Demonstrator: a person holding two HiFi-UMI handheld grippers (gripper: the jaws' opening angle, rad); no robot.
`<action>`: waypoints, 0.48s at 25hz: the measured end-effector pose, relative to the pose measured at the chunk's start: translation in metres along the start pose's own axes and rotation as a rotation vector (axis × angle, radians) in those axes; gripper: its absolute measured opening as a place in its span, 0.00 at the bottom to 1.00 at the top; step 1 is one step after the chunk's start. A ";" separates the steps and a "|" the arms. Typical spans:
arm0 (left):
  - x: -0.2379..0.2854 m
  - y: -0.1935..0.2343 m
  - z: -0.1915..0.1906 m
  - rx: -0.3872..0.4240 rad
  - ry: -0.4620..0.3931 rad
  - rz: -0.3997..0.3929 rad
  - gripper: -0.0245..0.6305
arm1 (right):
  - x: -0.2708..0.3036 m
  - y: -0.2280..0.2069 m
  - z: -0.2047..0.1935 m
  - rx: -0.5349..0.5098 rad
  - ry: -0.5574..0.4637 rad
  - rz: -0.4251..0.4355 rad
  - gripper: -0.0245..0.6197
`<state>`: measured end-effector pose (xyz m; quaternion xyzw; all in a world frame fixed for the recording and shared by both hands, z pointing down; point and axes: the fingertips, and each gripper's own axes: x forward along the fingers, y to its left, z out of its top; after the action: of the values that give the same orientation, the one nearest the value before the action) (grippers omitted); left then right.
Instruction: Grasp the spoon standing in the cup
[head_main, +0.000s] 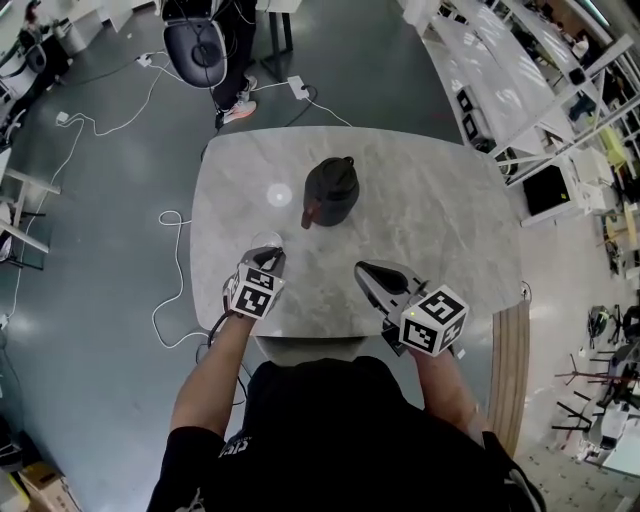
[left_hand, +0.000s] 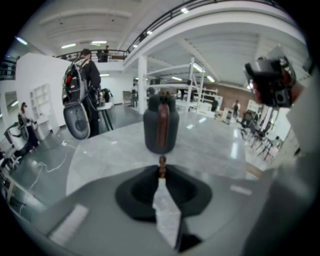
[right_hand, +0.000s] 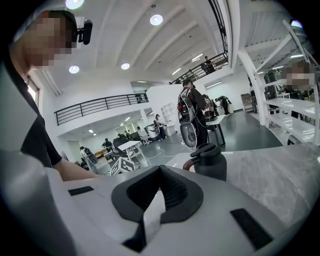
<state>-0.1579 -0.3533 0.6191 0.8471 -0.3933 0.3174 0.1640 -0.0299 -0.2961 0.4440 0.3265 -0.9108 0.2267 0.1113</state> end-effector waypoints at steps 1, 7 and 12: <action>-0.003 0.000 0.003 0.000 -0.009 0.003 0.11 | 0.001 0.001 0.001 -0.002 -0.002 0.006 0.03; -0.031 0.008 0.031 -0.030 -0.095 0.028 0.11 | 0.015 0.009 0.007 -0.013 -0.002 0.046 0.03; -0.071 0.017 0.058 -0.127 -0.219 0.057 0.11 | 0.023 0.016 0.007 -0.022 -0.006 0.067 0.03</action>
<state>-0.1821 -0.3550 0.5298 0.8530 -0.4523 0.2020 0.1642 -0.0579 -0.3016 0.4405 0.2950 -0.9240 0.2195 0.1046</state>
